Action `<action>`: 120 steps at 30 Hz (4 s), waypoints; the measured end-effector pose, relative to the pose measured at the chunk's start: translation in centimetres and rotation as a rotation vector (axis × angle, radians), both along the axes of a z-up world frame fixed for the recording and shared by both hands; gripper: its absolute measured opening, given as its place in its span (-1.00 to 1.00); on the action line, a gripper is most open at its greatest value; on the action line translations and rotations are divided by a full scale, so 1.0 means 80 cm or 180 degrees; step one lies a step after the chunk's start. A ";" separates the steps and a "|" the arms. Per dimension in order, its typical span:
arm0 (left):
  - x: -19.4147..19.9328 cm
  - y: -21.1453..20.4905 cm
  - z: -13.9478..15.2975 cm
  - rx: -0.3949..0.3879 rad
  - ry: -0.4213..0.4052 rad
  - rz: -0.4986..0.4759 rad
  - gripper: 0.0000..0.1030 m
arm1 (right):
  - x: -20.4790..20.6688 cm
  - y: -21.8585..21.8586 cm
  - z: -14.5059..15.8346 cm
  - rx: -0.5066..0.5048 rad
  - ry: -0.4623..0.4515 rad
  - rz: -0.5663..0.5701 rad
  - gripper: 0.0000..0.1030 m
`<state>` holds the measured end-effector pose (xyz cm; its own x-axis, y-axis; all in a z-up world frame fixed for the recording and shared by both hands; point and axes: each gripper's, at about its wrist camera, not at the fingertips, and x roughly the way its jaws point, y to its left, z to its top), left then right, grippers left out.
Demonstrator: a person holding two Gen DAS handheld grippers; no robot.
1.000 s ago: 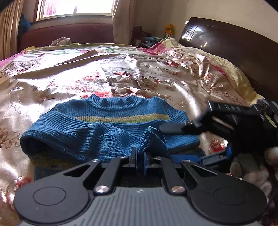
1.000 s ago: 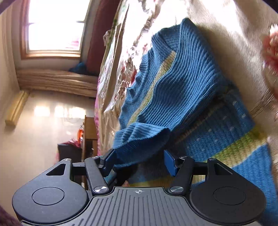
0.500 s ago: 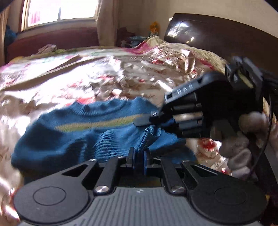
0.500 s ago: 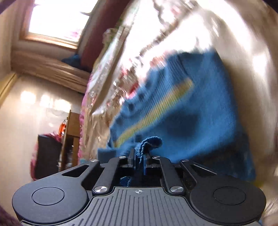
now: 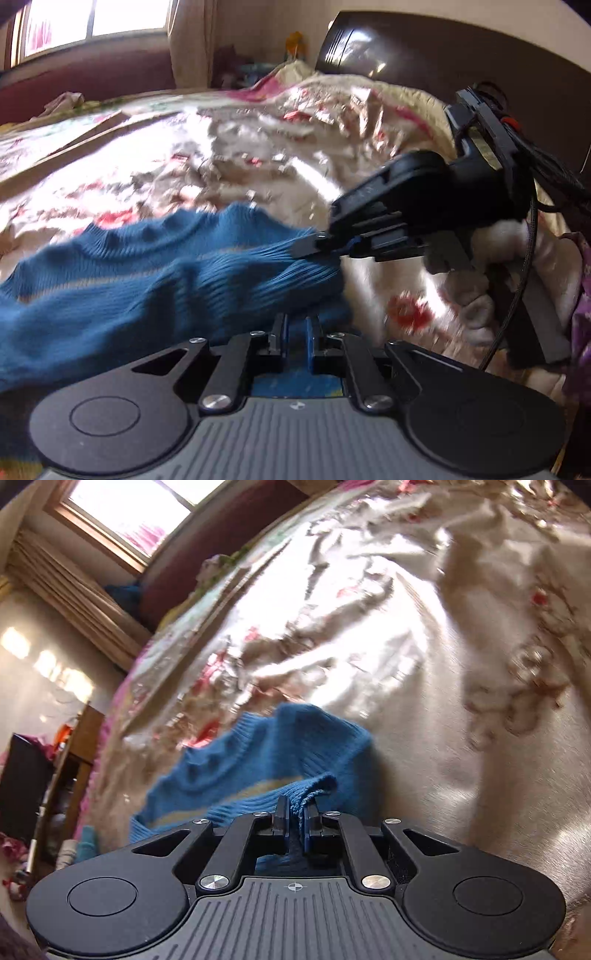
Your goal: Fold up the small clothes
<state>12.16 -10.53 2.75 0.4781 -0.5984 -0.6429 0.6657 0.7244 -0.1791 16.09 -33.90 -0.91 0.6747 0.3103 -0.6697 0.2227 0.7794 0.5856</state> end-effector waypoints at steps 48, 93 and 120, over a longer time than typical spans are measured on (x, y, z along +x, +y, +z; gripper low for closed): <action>-0.119 0.274 -0.018 0.0687 0.1182 0.1008 -0.51 | -0.241 0.107 0.026 -0.0856 0.1241 0.1257 -0.49; -0.082 0.306 -0.002 -0.0501 0.1743 0.1265 -0.74 | -0.239 0.061 0.027 0.0457 0.0619 0.0631 -0.85; 0.172 0.285 -0.038 -0.1011 0.1138 0.1950 -0.68 | 0.012 -0.011 0.004 0.0635 0.0022 -0.0435 -0.43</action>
